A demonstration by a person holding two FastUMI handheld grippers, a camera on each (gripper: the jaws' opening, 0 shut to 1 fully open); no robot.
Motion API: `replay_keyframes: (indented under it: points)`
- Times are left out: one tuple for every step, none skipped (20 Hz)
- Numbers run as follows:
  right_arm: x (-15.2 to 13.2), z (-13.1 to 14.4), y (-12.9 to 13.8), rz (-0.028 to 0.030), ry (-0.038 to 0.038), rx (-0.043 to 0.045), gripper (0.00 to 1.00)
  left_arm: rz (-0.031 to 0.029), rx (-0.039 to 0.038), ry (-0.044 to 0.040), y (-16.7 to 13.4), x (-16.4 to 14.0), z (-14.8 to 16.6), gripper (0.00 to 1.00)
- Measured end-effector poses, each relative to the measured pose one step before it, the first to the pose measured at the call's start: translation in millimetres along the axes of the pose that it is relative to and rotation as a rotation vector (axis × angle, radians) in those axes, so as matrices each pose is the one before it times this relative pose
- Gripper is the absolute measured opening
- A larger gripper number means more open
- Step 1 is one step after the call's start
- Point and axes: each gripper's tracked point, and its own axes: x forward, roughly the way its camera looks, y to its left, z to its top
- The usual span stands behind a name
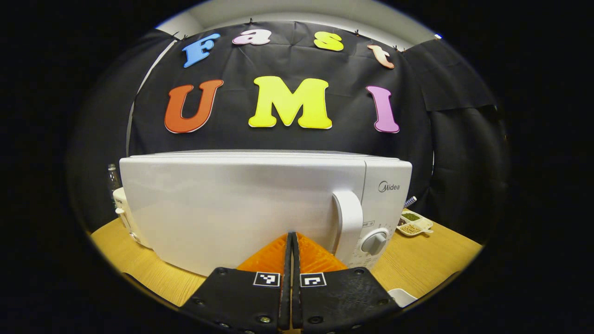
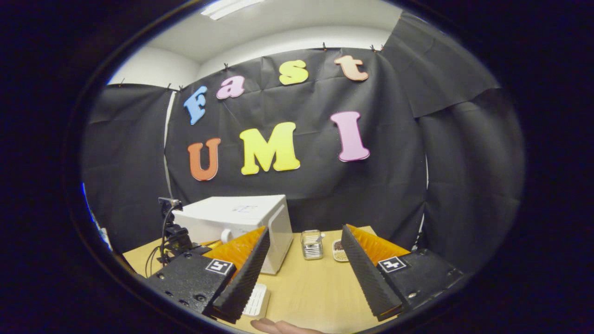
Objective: Open the microwave oven with the left hand, put the food in, and close the microwave oven.
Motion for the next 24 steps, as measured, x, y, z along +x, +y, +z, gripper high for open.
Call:
replay_keyframes:
  points:
    - [-5.07,3.39,1.77,-0.00320,-0.00923,0.00421,0.98,-0.00367,0.00228,0.00438,0.57,0.31,-0.73,0.01]
    - [-6.57,0.17,2.22,-0.00560,-0.00483,-0.00113,0.98,-0.00482,-0.00050,0.00903,0.37,0.00,-0.99,0.01]
    - [-5.44,1.73,0.69,-0.00679,-0.00571,-0.00364,0.98,-0.00162,0.00381,0.00265,1.25,-1.01,-0.06,0.00]
    - [-3.90,1.93,0.76,-0.00873,-0.00630,-0.00401,0.98,0.00214,-0.00037,0.02936,1.56,-1.00,-6.21,0.00]
    - [-1.35,1.40,-1.01,-0.01568,-0.00418,-0.00476,0.98,0.00936,-0.00084,0.01727,2.32,-5.99,-0.71,0.01]
    - [-2.29,-2.96,-3.66,-0.02312,0.00584,-0.00329,0.98,0.01026,-0.00351,-0.00183,2.63,-7.86,2.95,0.03]
    - [-1.69,-2.47,-2.97,-0.01767,0.00443,-0.00066,0.98,0.00273,-0.01186,-0.00651,-0.34,-3.14,3.59,0.04]
    - [-2.36,-2.30,-1.09,-0.01634,0.00889,0.00013,0.98,0.01154,-0.01636,-0.02550,1.74,-12.10,9.19,0.10]
    - [-2.77,-3.46,-1.13,-0.01215,0.01131,0.00351,0.98,0.02417,-0.01822,-0.01797,5.41,-14.10,11.80,0.51]
    - [-3.65,-4.21,-0.65,-0.00618,0.01102,0.00839,0.98,-0.00125,-0.01648,-0.01479,0.08,-8.69,7.20,0.92]
    - [-2.41,-2.24,0.14,-0.00096,0.00912,0.00868,0.98,-0.00553,-0.00933,-0.00853,-1.62,-15.16,6.77,0.92]
    - [-1.71,-2.89,1.04,-0.00052,0.01050,0.00638,0.98,0.00446,0.00301,-0.00568,1.37,-12.10,7.17,0.92]
    - [-2.80,-1.88,-0.35,-0.00130,0.00933,0.00632,0.98,0.01313,0.01177,-0.01029,3.25,-11.59,7.63,0.92]
    - [-3.13,-0.93,-0.06,-0.00102,0.00462,0.00419,0.98,0.00951,0.01231,-0.00936,2.89,-11.50,7.96,0.92]
    - [-3.42,0.72,1.14,0.00035,-0.00213,0.00177,0.98,0.01018,0.00987,-0.00520,2.90,-12.38,7.18,0.92]
    - [-3.60,2.02,-0.03,-0.00268,-0.00533,0.00038,0.98,0.00671,0.01149,-0.00490,2.09,-11.58,7.22,0.92]
    - [-3.40,1.87,-0.08,-0.00237,-0.00576,-0.00063,0.98,0.00388,0.01669,0.00028,0.79,-10.99,6.55,0.92]
    - [-3.88,1.25,-0.52,-0.00319,-0.00595,0.00244,0.98,-0.00013,0.01607,0.00437,1.29,-10.09,5.69,0.92]
    - [-4.01,2.16,-0.17,-0.00293,-0.00614,0.00139,0.98,0.00258,0.01350,0.00431,1.56,-10.61,4.53,0.92]
    - [-3.44,1.40,0.03,-0.00293,-0.00404,-0.00343,0.98,0.00664,0.01196,0.00403,1.45,-10.26,5.13,0.92]
    - [-4.58,2.23,0.67,-0.00199,-0.00587,-0.00622,0.98,0.01170,0.00556,0.00189,2.54,-10.45,6.02,0.92]
    - [-4.33,2.82,0.18,-0.00099,-0.00797,-0.00694,0.98,0.00500,0.00318,-0.00025,1.01,-10.43,5.39,0.92]
    - [-4.91,4.62,1.11,-0.00056,-0.01201,-0.00519,0.98,0.00116,-0.00169,0.00095,-1.24,-12.39,5.94,0.92]
    - [-6.31,4.35,0.78,-0.00010,-0.01180,-0.00431,0.98,0.00319,-0.00316,-0.00753,-0.16,-12.89,7.20,0.92]
